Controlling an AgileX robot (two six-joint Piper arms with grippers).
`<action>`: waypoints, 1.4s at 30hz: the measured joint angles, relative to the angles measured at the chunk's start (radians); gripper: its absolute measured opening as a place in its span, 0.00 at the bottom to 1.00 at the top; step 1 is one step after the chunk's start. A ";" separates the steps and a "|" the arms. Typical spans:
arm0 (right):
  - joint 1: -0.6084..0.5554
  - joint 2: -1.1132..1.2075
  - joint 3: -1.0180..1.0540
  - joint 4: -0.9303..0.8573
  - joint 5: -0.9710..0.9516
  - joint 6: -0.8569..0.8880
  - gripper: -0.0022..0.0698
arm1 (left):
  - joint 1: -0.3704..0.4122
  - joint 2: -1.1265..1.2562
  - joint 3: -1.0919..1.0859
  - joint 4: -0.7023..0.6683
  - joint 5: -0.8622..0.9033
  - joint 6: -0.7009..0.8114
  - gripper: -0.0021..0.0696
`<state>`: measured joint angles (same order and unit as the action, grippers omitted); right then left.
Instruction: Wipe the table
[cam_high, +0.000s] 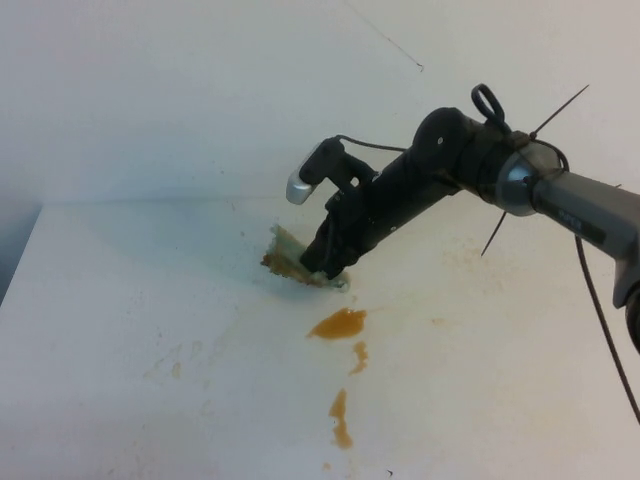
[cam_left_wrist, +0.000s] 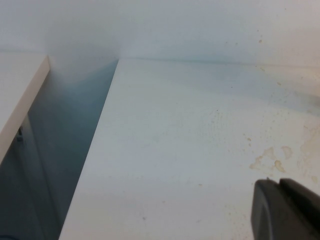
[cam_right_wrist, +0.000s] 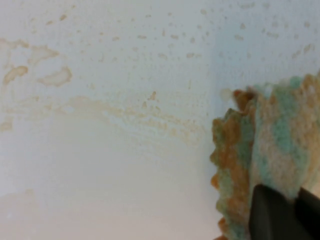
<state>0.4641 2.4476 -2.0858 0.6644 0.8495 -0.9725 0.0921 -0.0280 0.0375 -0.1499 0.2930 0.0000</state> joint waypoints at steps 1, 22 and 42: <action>-0.002 -0.009 -0.008 0.000 0.013 -0.042 0.07 | 0.000 0.000 0.000 0.000 0.000 0.000 0.03; -0.090 -0.057 0.134 -0.169 0.166 -0.258 0.07 | 0.000 0.000 0.000 0.000 0.000 0.000 0.03; 0.143 -0.095 0.236 -0.180 0.187 -0.149 0.07 | 0.000 0.000 0.000 0.000 0.000 0.000 0.03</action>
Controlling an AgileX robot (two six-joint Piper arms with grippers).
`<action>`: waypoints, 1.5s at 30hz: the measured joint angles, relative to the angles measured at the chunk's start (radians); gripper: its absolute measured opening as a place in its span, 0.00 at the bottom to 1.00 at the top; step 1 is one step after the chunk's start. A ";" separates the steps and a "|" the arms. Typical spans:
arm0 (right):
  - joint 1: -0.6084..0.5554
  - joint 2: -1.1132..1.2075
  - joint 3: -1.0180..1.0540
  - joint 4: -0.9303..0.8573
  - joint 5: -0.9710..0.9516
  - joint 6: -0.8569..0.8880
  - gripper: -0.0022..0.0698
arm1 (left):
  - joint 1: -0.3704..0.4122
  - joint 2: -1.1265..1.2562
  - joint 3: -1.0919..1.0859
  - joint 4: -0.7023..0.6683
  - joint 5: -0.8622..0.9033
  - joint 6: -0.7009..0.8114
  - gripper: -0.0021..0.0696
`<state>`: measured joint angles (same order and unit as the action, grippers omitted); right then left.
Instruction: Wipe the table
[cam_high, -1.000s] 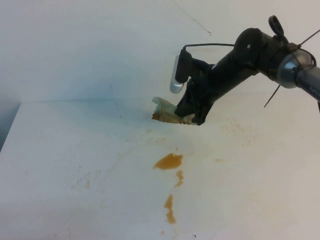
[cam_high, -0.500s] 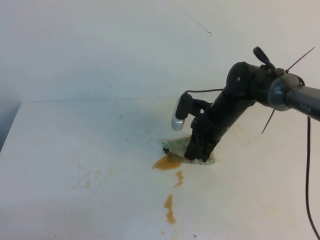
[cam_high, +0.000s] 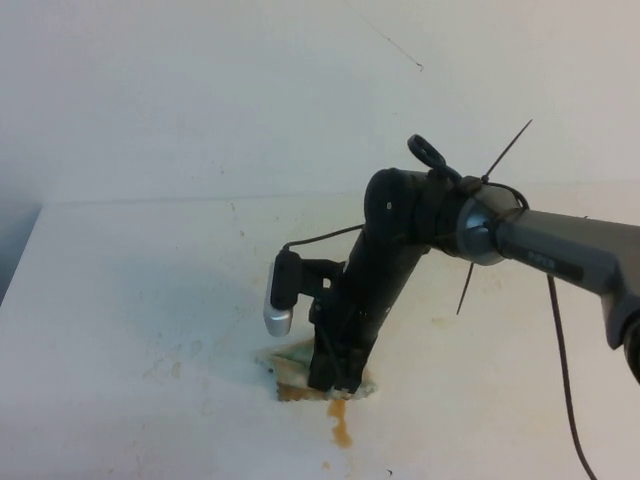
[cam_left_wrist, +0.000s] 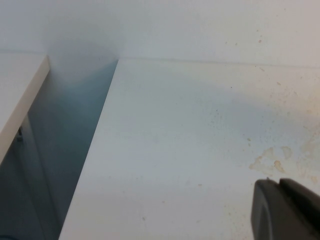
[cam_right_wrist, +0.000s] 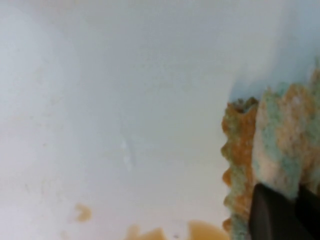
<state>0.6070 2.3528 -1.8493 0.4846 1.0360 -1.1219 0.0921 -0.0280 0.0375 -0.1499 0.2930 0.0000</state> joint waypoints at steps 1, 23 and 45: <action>0.000 -0.014 0.023 -0.004 0.000 0.004 0.07 | 0.000 0.000 0.000 0.000 0.000 0.000 0.03; 0.039 -0.302 0.589 0.116 -0.310 -0.049 0.07 | 0.000 0.000 0.000 0.000 0.000 0.000 0.03; -0.175 -0.514 0.600 0.308 -0.601 0.032 0.09 | 0.000 0.000 0.000 0.000 0.000 0.000 0.03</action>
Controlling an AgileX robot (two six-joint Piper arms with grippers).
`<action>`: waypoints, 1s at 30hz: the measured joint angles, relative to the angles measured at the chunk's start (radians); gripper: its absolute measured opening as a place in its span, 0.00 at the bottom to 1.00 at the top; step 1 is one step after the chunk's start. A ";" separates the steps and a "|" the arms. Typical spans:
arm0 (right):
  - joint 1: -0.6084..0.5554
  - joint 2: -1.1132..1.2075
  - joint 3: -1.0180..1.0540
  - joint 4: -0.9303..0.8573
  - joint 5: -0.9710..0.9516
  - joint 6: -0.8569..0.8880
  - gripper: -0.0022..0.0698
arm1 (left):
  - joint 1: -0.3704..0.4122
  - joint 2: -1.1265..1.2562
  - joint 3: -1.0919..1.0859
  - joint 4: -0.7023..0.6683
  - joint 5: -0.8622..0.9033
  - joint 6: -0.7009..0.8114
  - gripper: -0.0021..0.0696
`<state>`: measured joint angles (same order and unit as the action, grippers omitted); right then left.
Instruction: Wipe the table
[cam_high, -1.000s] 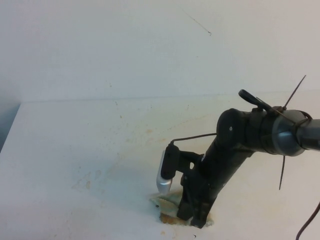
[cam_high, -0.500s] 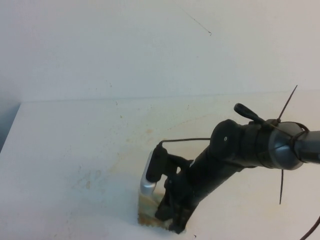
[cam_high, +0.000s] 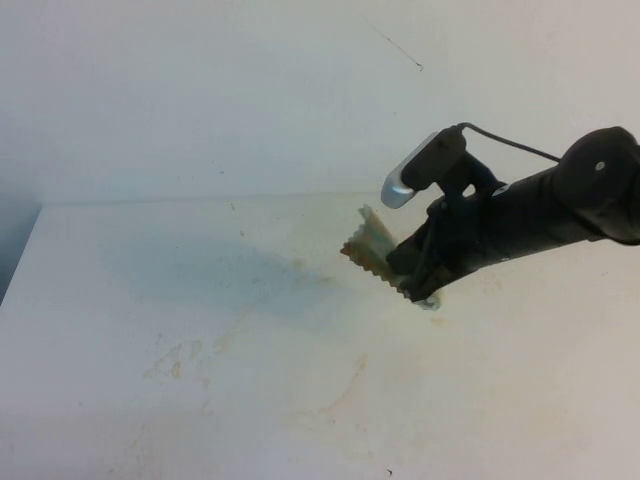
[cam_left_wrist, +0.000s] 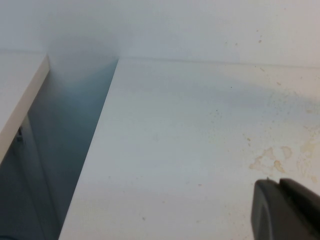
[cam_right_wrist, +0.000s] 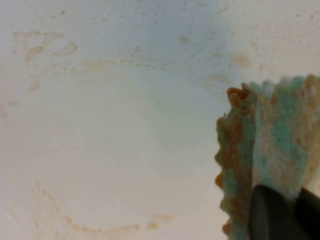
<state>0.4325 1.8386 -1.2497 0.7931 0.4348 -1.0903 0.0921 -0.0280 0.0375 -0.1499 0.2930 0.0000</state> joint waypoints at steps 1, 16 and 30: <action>-0.011 -0.005 0.000 0.000 0.005 0.002 0.10 | 0.000 0.000 0.000 0.000 0.000 0.000 0.03; -0.056 -0.090 0.001 -0.007 0.142 0.013 0.40 | 0.000 0.000 0.000 0.000 0.000 0.000 0.03; -0.056 -0.406 0.002 -0.021 0.187 -0.002 0.04 | 0.000 0.000 0.000 0.000 0.000 0.000 0.03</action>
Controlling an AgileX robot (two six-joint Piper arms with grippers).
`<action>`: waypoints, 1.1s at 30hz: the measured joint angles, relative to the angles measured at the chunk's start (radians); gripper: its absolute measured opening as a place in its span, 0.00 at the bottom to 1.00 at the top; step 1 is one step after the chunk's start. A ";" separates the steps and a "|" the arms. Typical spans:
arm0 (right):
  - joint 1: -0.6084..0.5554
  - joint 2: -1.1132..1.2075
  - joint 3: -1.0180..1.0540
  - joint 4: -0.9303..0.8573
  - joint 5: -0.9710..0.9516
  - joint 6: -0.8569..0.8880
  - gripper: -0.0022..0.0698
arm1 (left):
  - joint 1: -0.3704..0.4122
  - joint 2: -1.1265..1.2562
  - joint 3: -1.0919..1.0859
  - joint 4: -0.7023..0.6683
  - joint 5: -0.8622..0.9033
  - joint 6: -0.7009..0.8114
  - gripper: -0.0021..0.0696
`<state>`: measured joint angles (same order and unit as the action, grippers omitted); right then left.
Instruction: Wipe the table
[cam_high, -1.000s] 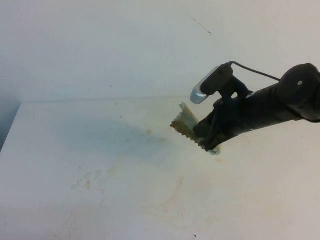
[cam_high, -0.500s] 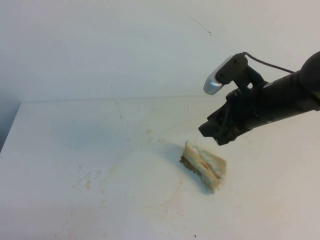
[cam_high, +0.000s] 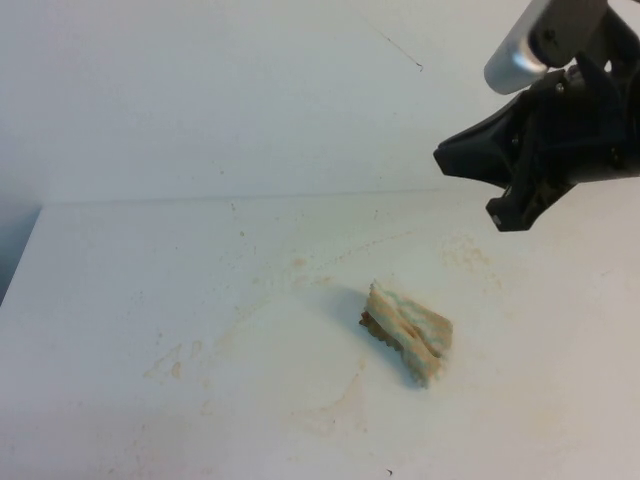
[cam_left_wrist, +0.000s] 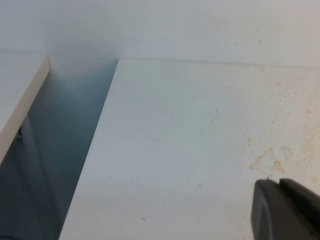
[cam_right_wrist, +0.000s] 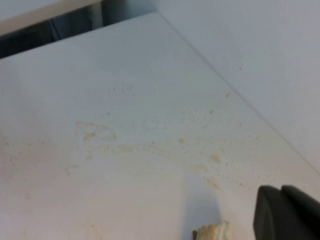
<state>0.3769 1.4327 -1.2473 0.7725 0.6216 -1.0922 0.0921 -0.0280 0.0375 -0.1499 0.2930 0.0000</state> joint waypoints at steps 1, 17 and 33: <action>0.000 -0.008 0.000 0.007 0.003 0.000 0.04 | 0.000 0.000 0.000 0.000 0.000 0.000 0.03; 0.000 0.004 0.039 0.132 0.003 -0.020 0.03 | -0.002 0.000 0.000 0.000 0.000 0.000 0.03; -0.334 -0.781 0.459 0.070 -0.155 -0.045 0.03 | 0.000 0.000 0.000 0.000 0.000 0.000 0.03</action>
<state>0.0431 0.6518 -0.7880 0.8427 0.4663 -1.1374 0.0919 -0.0280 0.0375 -0.1499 0.2930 0.0000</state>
